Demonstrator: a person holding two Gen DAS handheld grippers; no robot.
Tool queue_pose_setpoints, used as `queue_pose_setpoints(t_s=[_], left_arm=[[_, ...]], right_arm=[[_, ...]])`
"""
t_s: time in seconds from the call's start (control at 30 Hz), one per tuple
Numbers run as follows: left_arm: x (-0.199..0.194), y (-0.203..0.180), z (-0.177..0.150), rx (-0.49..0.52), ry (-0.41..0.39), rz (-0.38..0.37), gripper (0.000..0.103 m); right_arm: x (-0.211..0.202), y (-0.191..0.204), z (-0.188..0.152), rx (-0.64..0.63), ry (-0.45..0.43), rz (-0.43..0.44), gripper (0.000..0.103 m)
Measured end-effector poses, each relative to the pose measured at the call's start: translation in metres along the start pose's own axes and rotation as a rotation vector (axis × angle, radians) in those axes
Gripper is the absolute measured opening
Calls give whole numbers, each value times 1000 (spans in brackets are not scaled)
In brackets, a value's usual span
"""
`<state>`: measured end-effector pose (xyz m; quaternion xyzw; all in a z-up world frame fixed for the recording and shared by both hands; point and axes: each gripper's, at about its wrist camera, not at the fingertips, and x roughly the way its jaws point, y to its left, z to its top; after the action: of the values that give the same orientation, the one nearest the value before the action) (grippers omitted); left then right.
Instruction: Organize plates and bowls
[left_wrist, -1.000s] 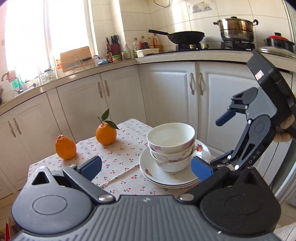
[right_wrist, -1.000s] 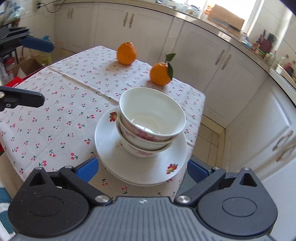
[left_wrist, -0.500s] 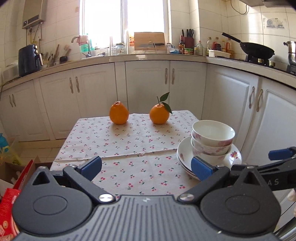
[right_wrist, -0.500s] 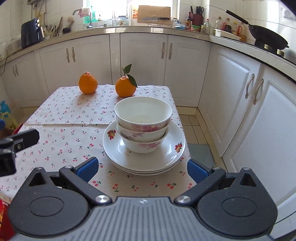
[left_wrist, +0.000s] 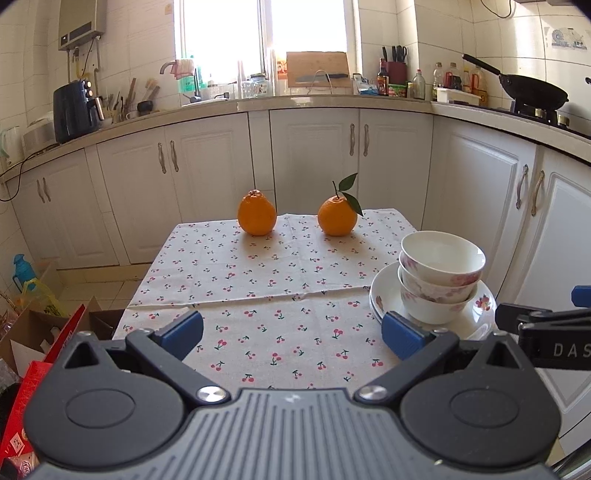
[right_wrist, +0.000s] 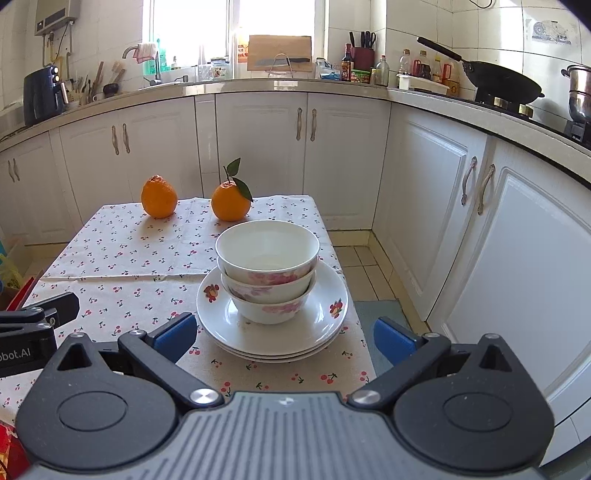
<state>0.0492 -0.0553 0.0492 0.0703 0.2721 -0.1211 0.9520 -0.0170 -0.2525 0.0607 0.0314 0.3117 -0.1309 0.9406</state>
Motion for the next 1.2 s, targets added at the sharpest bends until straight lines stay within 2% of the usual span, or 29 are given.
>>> queue_pose_setpoints(t_s=[1.2], left_arm=[[3,-3,1,-11,30,16,102]], right_arm=[[-1,10,-1,-23,4,26,103]])
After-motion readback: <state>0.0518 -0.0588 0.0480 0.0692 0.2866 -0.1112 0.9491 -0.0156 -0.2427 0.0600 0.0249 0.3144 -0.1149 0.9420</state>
